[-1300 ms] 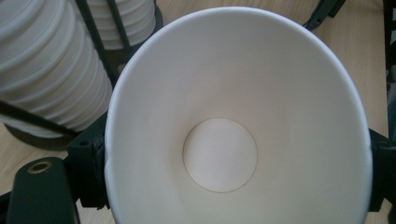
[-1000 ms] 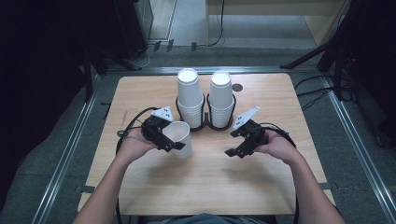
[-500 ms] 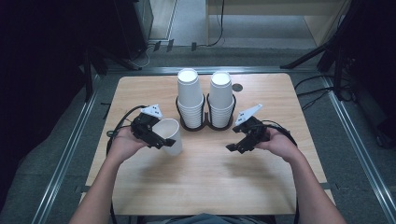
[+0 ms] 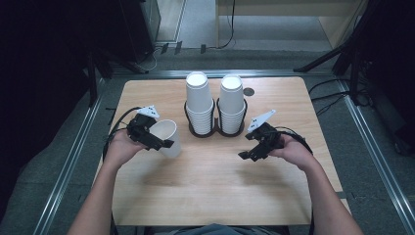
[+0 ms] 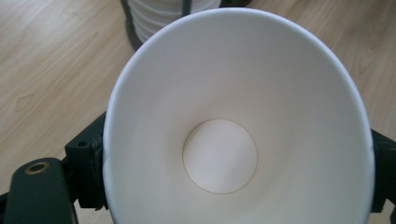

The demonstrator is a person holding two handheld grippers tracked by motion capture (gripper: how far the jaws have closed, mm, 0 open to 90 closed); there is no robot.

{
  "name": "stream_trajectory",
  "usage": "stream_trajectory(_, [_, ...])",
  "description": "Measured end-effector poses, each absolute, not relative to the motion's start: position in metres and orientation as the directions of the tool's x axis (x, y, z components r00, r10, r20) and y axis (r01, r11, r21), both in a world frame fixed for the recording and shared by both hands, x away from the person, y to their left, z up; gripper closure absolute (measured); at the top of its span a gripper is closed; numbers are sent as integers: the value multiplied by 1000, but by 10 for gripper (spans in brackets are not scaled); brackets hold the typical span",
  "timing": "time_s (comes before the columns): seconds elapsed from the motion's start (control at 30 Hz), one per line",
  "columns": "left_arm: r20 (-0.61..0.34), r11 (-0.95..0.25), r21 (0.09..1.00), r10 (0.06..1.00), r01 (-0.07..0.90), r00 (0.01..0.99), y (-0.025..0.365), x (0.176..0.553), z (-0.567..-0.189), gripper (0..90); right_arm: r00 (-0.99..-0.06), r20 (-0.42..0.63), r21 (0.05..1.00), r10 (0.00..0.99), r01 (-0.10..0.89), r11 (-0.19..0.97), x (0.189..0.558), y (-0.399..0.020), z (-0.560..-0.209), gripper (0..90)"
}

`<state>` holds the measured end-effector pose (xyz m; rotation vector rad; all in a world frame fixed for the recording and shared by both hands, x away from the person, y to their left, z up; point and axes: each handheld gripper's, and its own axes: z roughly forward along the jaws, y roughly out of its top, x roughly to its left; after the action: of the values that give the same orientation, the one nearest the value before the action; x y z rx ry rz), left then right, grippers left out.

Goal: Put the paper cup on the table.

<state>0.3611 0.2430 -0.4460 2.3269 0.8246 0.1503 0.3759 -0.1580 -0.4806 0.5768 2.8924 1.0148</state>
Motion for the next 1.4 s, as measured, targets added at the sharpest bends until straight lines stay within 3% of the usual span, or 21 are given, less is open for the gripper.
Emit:
stream_trajectory(0.63, [-116,-520,616,682,591,722,278,391,-449,104,-917,108,596,385,370,712,366,-165,-481,184])
stream_trajectory(1.17, [-3,-486,565,807,667,591,302,411,-462,88,-914,118,578,388,382,722,365,-166,-485,184])
stream_trajectory(1.4, [-20,-461,577,817,674,576,304,413,-467,70,-914,121,579,388,383,720,365,-166,-484,184])
